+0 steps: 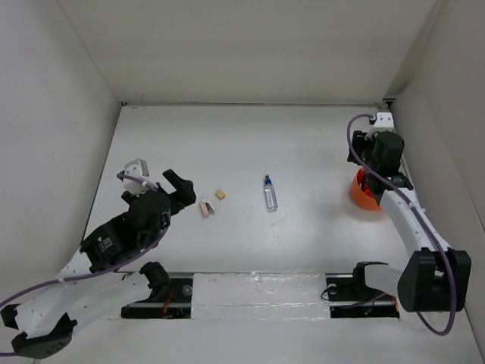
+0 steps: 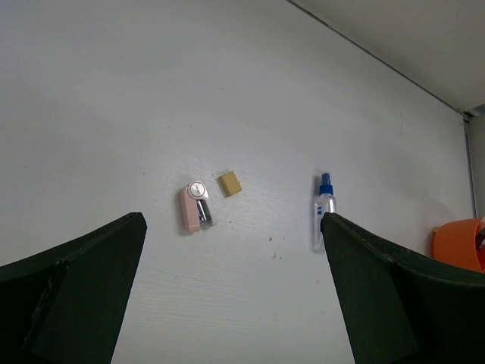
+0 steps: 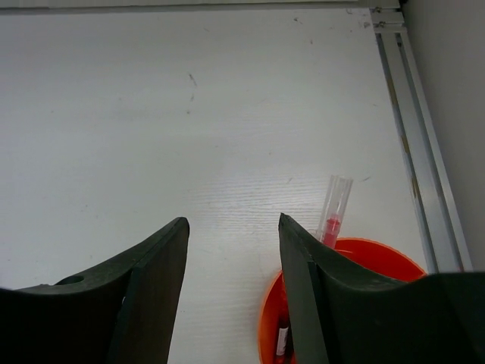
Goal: Sort the stationery into containers
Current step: Place the pen in the storage box, then pick up the stationery from the center of the board.
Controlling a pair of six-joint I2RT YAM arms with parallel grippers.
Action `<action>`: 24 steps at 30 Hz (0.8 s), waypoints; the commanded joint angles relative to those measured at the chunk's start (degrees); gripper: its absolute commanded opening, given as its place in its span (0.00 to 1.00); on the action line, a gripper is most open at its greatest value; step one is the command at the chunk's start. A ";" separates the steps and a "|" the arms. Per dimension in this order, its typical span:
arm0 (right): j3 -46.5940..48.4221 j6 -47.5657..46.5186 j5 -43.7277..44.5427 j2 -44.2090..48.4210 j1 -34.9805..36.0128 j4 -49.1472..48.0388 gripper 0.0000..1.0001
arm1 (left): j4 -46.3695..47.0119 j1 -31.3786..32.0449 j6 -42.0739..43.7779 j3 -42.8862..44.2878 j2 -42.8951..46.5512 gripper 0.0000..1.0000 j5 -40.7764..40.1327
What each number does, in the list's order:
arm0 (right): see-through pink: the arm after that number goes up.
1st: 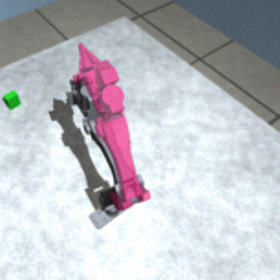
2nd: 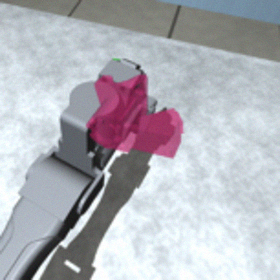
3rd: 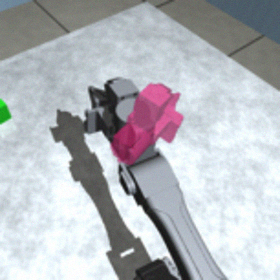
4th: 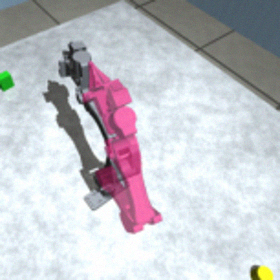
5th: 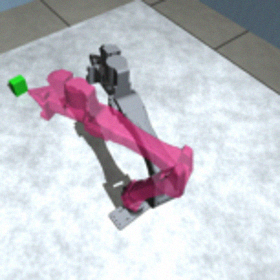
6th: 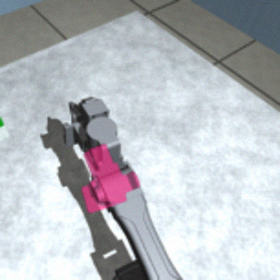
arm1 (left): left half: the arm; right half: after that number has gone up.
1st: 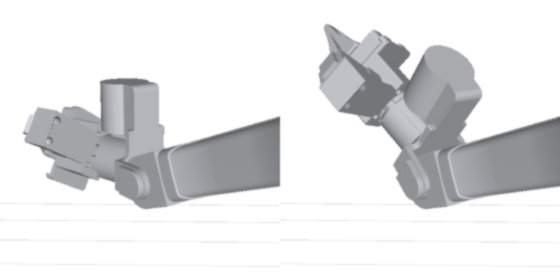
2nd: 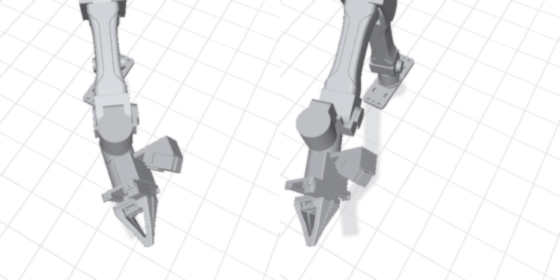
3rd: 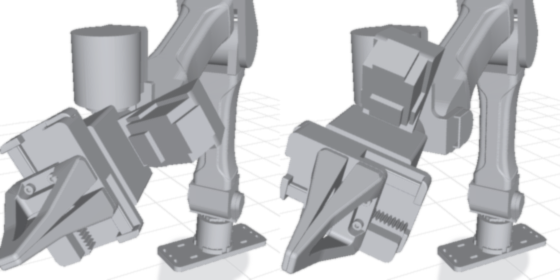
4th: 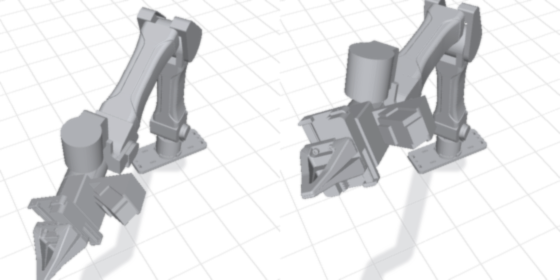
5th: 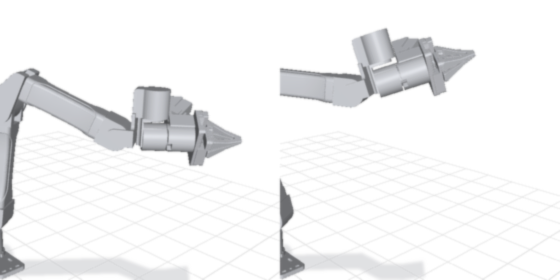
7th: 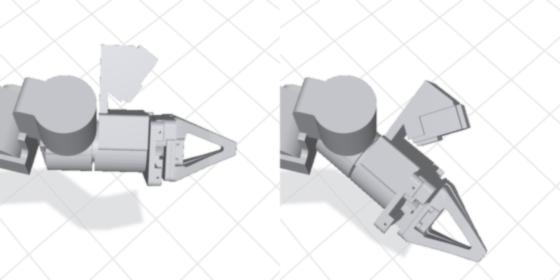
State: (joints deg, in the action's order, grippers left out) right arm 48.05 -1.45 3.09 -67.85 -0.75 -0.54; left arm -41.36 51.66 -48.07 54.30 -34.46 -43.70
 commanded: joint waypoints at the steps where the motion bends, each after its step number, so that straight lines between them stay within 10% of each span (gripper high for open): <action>1: 1.96 1.27 -4.57 1.93 -0.12 -3.24 0.57 | 1.29 0.11 0.17 -0.34 -1.05 1.00 -0.59; 10: 1.43 6.81 -20.50 9.66 2.50 -4.13 0.64 | 3.13 0.11 2.55 -0.34 -5.17 1.00 2.74; 19: 10.57 5.41 2.51 11.86 22.18 11.34 0.64 | 6.73 0.11 1.32 1.95 -16.07 1.00 7.30; 22: 10.57 5.94 10.25 15.11 28.60 12.05 0.96 | 11.28 0.11 1.32 3.61 -21.60 1.00 9.24; 24: 11.88 5.94 14.37 15.65 32.20 13.80 1.00 | 13.14 0.11 2.02 6.84 -27.72 1.00 11.35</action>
State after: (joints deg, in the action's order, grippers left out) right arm 56.38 4.16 6.79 -54.46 28.12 10.83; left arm -34.52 51.66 -46.37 55.81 -57.21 -35.35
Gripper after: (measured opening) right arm 0.989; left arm 0.996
